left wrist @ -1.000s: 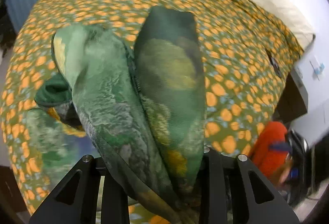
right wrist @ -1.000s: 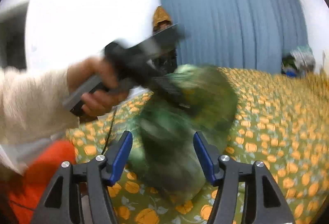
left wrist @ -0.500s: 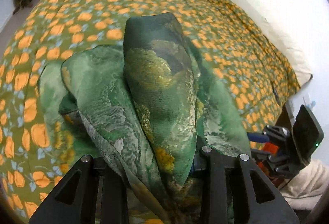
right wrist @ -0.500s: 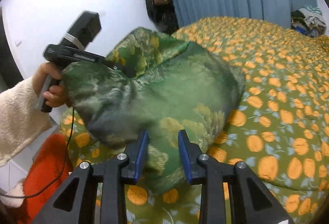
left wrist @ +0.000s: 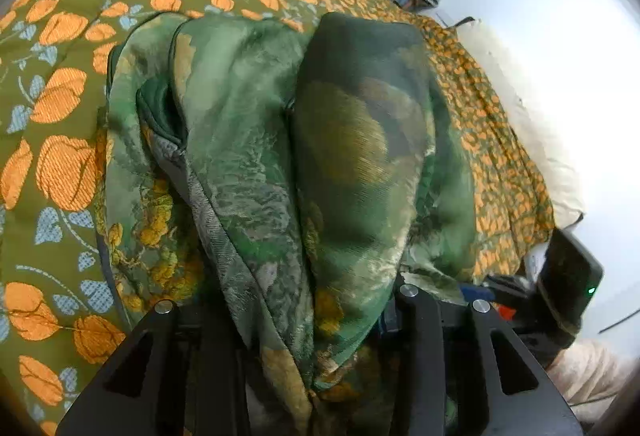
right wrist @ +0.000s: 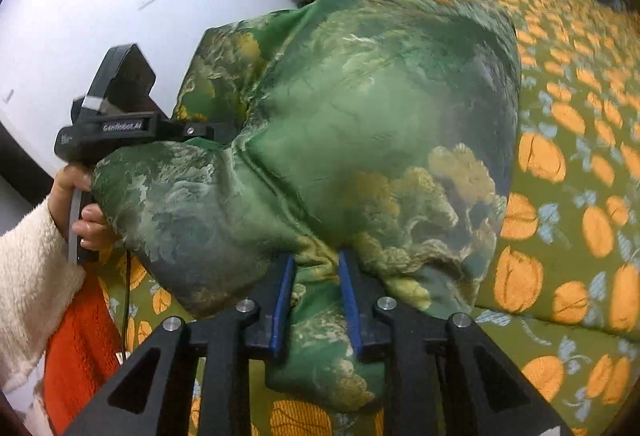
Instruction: Fold large clothes
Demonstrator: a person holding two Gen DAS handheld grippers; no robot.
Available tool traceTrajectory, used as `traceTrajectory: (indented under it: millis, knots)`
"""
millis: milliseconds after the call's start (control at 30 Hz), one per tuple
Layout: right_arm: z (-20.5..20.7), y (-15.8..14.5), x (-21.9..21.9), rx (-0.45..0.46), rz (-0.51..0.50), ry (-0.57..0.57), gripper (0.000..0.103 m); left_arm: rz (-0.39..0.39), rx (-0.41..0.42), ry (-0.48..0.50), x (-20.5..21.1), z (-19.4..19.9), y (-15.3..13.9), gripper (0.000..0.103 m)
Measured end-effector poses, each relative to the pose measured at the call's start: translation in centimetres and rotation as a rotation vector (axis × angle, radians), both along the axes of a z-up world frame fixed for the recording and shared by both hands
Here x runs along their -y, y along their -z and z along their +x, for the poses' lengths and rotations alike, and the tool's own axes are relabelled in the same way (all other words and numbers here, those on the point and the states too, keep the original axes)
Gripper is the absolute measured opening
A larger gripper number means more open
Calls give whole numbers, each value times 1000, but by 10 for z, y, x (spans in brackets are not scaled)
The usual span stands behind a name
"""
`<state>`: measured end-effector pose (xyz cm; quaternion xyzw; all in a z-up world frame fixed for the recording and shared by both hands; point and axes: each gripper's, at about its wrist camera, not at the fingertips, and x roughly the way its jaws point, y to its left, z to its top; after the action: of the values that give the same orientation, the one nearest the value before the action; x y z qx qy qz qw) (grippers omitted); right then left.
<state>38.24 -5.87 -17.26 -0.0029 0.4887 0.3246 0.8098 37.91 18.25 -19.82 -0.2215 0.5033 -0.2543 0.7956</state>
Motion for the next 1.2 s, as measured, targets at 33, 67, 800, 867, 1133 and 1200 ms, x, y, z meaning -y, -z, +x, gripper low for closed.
traceTrajectory:
  millis: [33, 67, 800, 867, 1133, 1200]
  knots:
    - [3, -8, -2, -3, 6, -7, 23, 0, 9, 4, -3, -1, -6, 37]
    - [9, -20, 0, -5, 33, -9, 23, -7, 23, 8, -5, -2, -15, 37]
    - [169, 44, -198, -132, -86, -161, 21, -153, -52, -101, -53, 0, 34, 40]
    - [168, 38, -189, -132, -53, -144, 21, -160, -29, -87, -53, -3, 33, 40]
    - [86, -29, -114, -99, 111, -177, 27, -181, 19, -107, -56, -14, 31, 42]
    - [48, -35, -106, -83, 128, -226, 27, -172, 27, -107, -54, -15, 28, 43]
